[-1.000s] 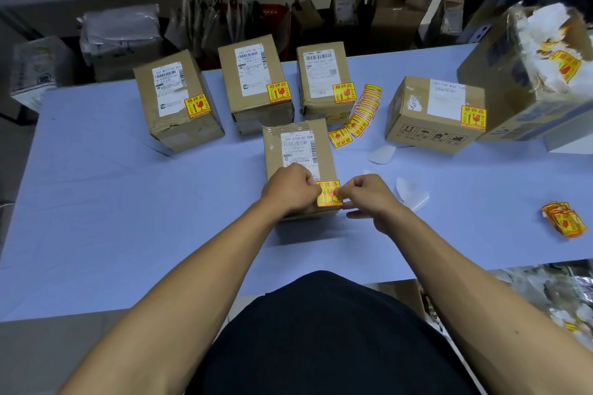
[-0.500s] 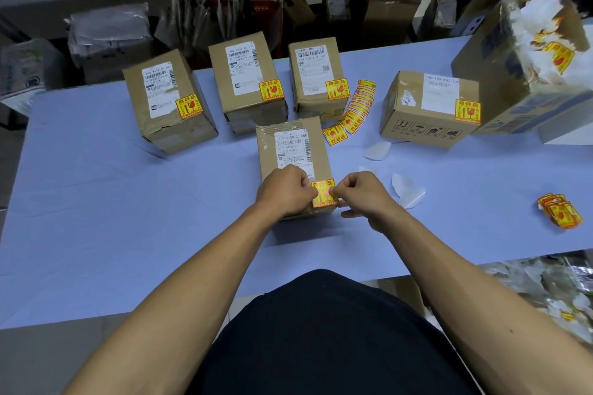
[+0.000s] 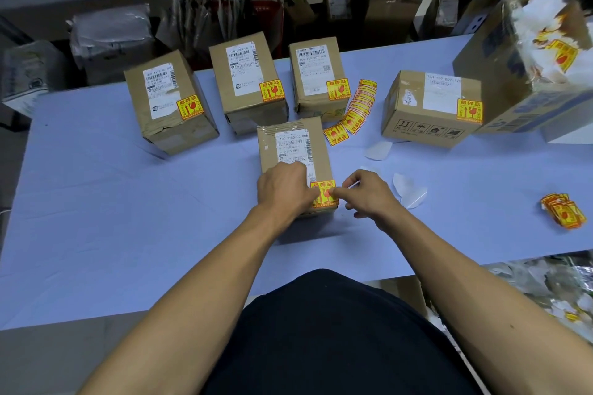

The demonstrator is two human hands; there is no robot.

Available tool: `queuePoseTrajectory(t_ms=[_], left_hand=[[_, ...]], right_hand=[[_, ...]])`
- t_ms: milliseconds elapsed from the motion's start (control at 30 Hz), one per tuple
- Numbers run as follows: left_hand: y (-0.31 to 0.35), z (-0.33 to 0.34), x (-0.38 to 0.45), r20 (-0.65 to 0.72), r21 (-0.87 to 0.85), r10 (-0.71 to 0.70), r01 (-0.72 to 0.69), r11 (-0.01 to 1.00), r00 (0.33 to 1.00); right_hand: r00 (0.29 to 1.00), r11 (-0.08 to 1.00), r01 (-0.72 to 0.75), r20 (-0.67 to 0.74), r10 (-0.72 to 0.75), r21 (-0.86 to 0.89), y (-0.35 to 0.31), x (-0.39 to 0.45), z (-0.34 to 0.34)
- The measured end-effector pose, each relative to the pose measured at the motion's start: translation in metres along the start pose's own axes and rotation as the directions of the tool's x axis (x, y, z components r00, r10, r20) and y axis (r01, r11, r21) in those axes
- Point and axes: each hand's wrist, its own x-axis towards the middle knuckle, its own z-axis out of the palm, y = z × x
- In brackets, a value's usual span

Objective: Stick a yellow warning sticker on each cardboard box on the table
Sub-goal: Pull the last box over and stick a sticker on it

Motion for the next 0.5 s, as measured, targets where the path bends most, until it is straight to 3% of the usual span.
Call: queuePoseTrajectory(t_ms=[100,300,500], left_hand=[[-0.019,0.01,-0.007,-0.118,-0.009,0.016,-0.017,1.0,0.993],[-0.039,0.042,-0.021,0.004,-0.241,0.038,-0.036,0.97,0.999],[-0.043,0.046,-0.02,-0.035,-0.342,0.065,-0.073,0.937,0.997]], right_hand=[[0.999,1.0,-0.009,0.046,0.008,0.022,0.003,0.006,0.004],[0.992,0.992,0.092,0.084,-0.099,0.089,0.005,0.004,0.034],[0.962,0.984,0.139,0.22,-0.161,0.11,0.037,-0.009,0.034]])
